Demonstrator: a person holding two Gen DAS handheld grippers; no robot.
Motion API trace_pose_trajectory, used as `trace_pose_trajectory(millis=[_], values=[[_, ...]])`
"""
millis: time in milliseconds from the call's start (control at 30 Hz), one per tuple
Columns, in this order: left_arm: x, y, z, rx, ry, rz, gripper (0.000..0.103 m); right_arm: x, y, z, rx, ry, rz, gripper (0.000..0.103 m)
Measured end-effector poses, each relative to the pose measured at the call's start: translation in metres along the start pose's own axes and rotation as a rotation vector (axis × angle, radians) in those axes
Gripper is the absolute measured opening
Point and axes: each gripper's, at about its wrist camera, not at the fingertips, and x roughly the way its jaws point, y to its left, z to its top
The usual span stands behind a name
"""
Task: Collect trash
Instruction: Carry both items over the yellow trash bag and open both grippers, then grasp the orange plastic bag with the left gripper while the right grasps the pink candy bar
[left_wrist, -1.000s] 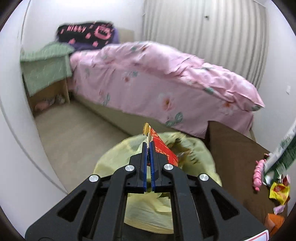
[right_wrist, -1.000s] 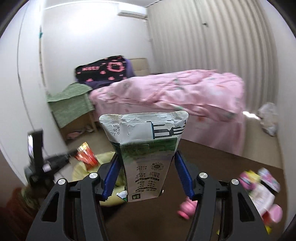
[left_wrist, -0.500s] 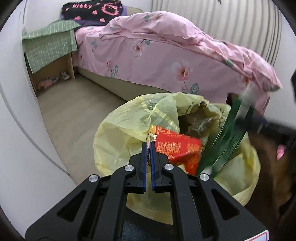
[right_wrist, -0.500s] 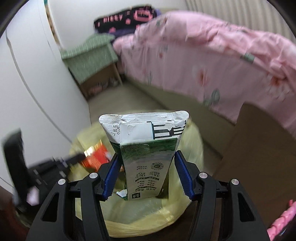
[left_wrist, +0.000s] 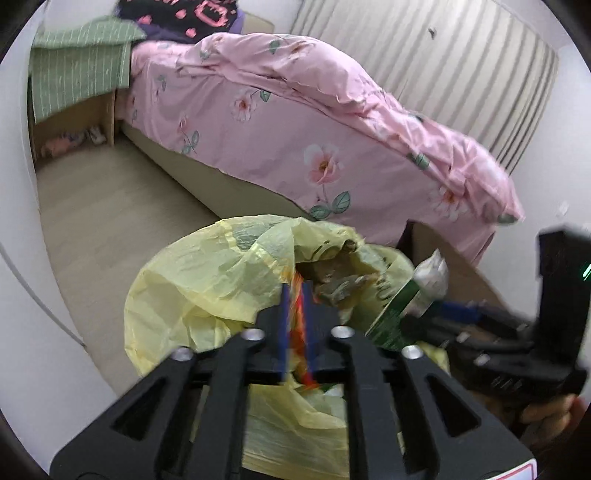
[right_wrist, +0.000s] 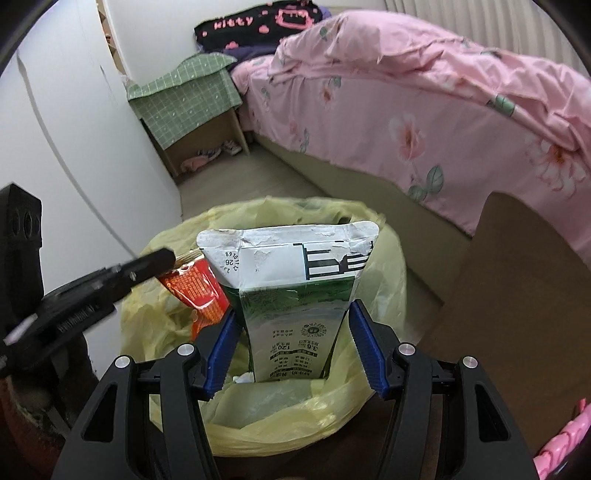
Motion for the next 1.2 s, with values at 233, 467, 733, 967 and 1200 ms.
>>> trace_pose_trajectory(millis=[233, 467, 733, 967, 1200], values=[[-0.024, 0.001, 0.013, -0.043, -0.065, 0.017, 0.039, -0.019, 0.009, -0.003, -0.024, -0.006, -0.036, 0.058], [-0.053, -0.027, 0.015, 0.035, -0.124, -0.006, 0.045, -0.091, 0.0, -0.02, 0.031, -0.106, -0.12, 0.058], [-0.052, -0.092, -0.022, 0.17, -0.027, -0.13, 0.046, -0.176, -0.027, -0.094, 0.078, -0.186, -0.303, 0.058], [-0.046, -0.159, -0.07, 0.339, 0.111, -0.271, 0.046, -0.252, -0.062, -0.188, 0.187, -0.226, -0.54, 0.058], [-0.044, -0.216, -0.115, 0.466, 0.259, -0.445, 0.046, -0.291, -0.086, -0.267, 0.325, -0.204, -0.698, 0.059]])
